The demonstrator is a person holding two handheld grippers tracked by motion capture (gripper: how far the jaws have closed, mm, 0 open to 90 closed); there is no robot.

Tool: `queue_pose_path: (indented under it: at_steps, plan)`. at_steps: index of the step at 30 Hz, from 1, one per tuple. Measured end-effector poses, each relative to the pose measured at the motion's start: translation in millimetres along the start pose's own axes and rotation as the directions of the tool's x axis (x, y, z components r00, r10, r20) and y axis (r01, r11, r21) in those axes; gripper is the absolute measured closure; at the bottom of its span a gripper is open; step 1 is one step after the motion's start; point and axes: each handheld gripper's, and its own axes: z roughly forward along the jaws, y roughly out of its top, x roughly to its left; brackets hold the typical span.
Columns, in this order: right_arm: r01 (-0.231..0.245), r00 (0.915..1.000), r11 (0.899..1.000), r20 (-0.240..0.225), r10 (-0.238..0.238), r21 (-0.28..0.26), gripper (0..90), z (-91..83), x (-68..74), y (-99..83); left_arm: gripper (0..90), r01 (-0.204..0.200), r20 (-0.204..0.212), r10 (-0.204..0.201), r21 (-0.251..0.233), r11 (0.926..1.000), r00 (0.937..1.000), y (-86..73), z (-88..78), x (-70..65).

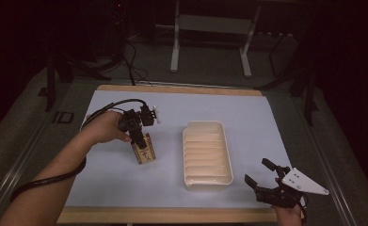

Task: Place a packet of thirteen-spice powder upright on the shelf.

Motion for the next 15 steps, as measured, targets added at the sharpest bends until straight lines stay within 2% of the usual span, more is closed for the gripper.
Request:
queue_pose_path:
  at_steps: [4,7,10,11,15]
  plan:
    - [-0.001,1.0000,1.000,-0.001,0.001,0.000,14.6,-0.1,0.0,0.0,68.0,-0.019,-0.002,0.019,-0.015,0.9997,0.9998,3.8,-6.4,-9.7]
    - [0.000,1.0000,1.000,-0.002,0.000,0.003,14.6,0.2,0.0,-0.1,68.0,-0.018,0.000,0.018,-0.035,0.9992,0.9998,5.4,-13.3,-14.2]
    - [0.001,1.0000,1.000,-0.003,-0.001,0.005,14.6,0.5,0.3,0.0,68.0,-0.002,0.009,0.002,-0.068,0.9977,1.0000,6.1,-22.5,-17.5]
    - [0.002,1.0000,1.000,-0.003,-0.002,0.005,14.6,0.5,0.3,0.0,68.0,-0.007,0.010,0.008,-0.088,0.9961,0.9999,6.8,-27.7,-20.7]
    - [0.002,1.0000,1.000,-0.002,-0.002,0.005,14.6,0.4,0.1,0.0,68.1,-0.022,0.004,0.022,-0.112,0.9935,0.9997,9.3,-34.5,-26.6]
